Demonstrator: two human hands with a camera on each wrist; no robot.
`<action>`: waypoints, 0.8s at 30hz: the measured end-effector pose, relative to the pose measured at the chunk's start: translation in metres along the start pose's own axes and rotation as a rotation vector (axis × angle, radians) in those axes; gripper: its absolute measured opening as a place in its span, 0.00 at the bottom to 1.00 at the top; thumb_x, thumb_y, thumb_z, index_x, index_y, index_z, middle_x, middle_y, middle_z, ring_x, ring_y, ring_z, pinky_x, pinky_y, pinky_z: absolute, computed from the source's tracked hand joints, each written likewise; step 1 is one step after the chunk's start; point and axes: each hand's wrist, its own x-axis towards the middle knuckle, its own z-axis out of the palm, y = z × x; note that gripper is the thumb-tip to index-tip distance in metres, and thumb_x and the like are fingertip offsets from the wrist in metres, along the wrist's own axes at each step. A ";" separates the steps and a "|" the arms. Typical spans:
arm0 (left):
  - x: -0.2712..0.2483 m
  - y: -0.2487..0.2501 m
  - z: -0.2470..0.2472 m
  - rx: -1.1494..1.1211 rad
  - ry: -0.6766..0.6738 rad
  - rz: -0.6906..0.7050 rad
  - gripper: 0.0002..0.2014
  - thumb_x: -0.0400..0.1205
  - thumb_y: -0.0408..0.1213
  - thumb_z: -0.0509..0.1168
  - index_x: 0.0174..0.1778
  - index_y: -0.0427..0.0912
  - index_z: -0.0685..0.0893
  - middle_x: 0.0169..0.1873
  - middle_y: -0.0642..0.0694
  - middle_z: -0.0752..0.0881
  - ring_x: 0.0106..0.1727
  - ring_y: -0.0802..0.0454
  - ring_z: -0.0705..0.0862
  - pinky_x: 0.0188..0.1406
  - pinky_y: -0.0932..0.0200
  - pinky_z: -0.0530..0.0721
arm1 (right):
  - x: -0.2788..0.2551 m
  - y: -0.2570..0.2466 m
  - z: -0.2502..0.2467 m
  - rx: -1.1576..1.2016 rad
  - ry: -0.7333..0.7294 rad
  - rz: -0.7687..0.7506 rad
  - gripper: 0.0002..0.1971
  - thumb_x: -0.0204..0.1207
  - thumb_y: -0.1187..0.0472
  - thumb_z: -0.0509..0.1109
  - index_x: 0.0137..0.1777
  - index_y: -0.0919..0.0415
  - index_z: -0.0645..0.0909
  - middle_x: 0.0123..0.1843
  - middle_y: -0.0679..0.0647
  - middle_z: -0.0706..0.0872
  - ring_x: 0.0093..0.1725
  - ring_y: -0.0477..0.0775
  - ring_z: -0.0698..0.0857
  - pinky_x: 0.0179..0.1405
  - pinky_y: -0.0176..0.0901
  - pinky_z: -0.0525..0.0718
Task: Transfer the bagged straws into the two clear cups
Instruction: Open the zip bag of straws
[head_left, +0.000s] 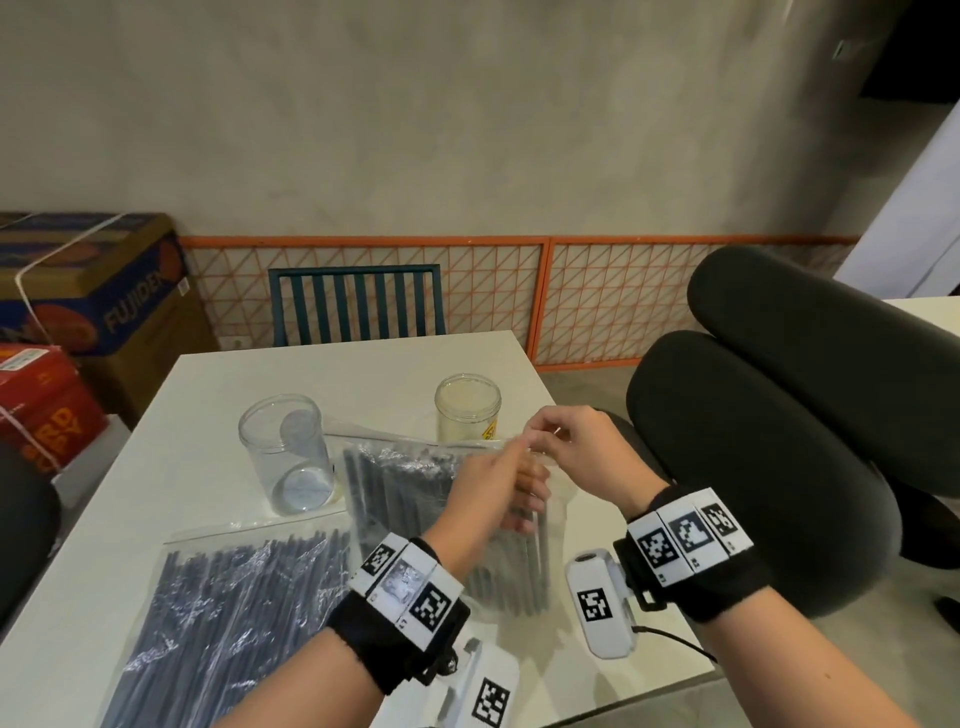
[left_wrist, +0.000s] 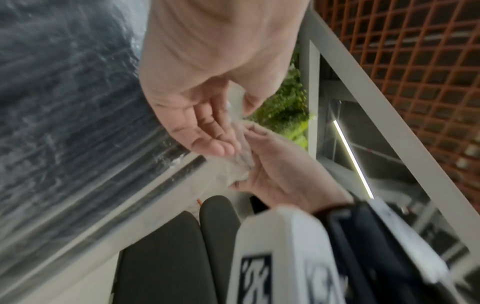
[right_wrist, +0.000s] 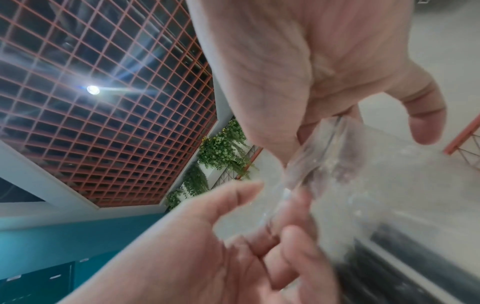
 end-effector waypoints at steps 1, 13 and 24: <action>0.002 0.001 -0.005 -0.049 0.054 -0.023 0.20 0.84 0.47 0.57 0.36 0.37 0.84 0.23 0.45 0.84 0.22 0.53 0.81 0.18 0.64 0.79 | 0.000 0.001 0.001 0.002 0.015 -0.012 0.07 0.78 0.63 0.68 0.40 0.57 0.84 0.39 0.51 0.88 0.36 0.45 0.79 0.37 0.26 0.74; -0.002 -0.009 -0.017 -0.100 0.059 0.002 0.16 0.87 0.39 0.53 0.37 0.40 0.80 0.27 0.46 0.78 0.23 0.56 0.77 0.17 0.65 0.76 | 0.010 -0.010 0.018 -0.299 0.177 0.140 0.09 0.80 0.57 0.62 0.52 0.51 0.84 0.50 0.47 0.86 0.61 0.56 0.78 0.64 0.63 0.66; 0.008 0.005 -0.043 -0.061 0.218 0.022 0.15 0.86 0.42 0.55 0.38 0.39 0.80 0.23 0.47 0.80 0.19 0.57 0.77 0.16 0.65 0.78 | 0.007 -0.023 0.038 -0.309 0.105 0.016 0.07 0.81 0.57 0.63 0.49 0.50 0.83 0.52 0.46 0.87 0.59 0.53 0.78 0.72 0.68 0.56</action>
